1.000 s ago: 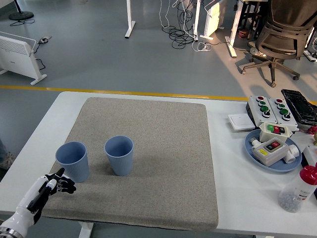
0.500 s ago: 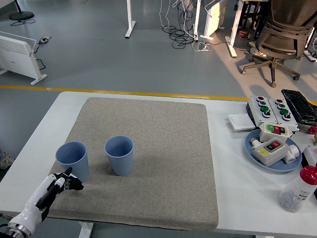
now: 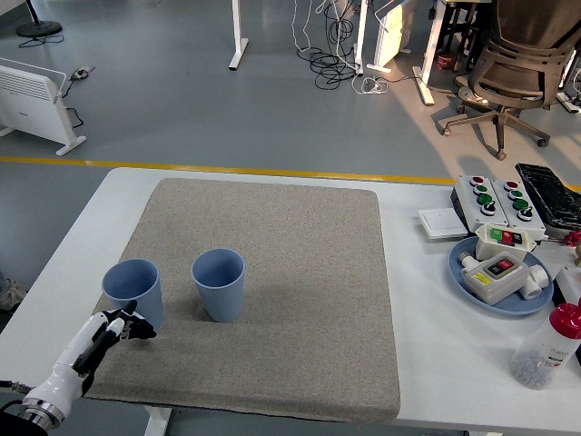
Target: Push cup pick cup insert cup
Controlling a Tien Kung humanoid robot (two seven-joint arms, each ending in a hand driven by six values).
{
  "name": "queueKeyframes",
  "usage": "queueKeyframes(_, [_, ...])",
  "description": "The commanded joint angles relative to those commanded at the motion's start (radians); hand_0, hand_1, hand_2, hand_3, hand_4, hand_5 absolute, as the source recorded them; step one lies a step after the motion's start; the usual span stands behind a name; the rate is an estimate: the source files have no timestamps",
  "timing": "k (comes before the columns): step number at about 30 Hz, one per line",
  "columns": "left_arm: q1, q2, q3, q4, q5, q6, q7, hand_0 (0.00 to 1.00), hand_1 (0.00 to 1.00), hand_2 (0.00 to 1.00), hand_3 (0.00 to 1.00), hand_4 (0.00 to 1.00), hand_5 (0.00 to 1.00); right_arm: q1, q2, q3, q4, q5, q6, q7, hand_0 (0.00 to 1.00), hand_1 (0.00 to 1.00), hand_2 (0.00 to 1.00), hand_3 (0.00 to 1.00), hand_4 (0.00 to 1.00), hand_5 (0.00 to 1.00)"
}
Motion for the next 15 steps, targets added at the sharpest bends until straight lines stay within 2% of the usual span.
queueKeyframes(15, [-0.040, -0.001, 0.038, 0.044, 0.006, 0.004, -0.005, 0.603, 0.545, 0.474, 0.429, 0.621, 0.998, 0.001, 0.003, 0.003, 0.000, -0.004, -0.001, -0.002, 0.670, 0.615, 0.629, 0.584, 0.141, 0.498])
